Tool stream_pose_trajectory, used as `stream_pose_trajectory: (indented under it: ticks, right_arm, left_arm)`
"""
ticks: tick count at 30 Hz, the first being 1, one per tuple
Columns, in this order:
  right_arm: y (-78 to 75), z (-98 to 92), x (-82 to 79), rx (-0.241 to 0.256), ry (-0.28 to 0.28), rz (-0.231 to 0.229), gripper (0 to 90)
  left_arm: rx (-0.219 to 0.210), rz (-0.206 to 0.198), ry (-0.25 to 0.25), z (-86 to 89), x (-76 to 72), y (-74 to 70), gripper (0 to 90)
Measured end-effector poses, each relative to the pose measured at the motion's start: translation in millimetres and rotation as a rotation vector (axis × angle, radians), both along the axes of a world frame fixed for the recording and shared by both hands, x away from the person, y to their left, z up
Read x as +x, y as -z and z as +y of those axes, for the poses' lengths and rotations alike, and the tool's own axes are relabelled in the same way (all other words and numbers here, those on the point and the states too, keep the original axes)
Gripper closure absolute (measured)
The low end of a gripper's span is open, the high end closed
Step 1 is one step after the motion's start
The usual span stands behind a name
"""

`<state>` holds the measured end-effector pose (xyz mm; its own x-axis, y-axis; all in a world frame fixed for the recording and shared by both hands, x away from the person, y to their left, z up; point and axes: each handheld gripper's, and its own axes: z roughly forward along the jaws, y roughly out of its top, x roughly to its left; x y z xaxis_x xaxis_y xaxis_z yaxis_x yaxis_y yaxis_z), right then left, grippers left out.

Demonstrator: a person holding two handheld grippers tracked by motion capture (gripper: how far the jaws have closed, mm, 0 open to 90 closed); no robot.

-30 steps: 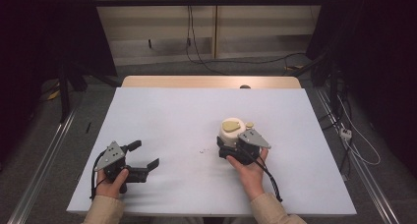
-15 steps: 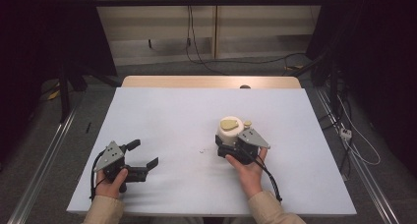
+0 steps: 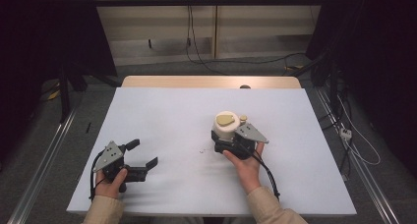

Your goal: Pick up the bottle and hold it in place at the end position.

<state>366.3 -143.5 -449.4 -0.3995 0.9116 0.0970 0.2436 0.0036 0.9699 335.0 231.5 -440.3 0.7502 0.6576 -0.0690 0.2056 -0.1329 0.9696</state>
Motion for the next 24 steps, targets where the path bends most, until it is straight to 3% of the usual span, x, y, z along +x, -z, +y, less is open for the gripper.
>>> stream_pose_trajectory:
  ticks: [10, 24]
  right_arm:
    - [-5.2, 10.1, 13.6, -0.036, -0.033, -0.006, 5.5]
    - [-8.4, 11.6, 30.7, -0.022, -0.048, 0.029, 5.5]
  left_arm:
    - [0.005, 0.009, 0.008, 0.0, 0.2, 1.2, 3.4]
    - [-0.009, 0.013, 0.011, -0.9, -1.3, 1.2, 3.4]
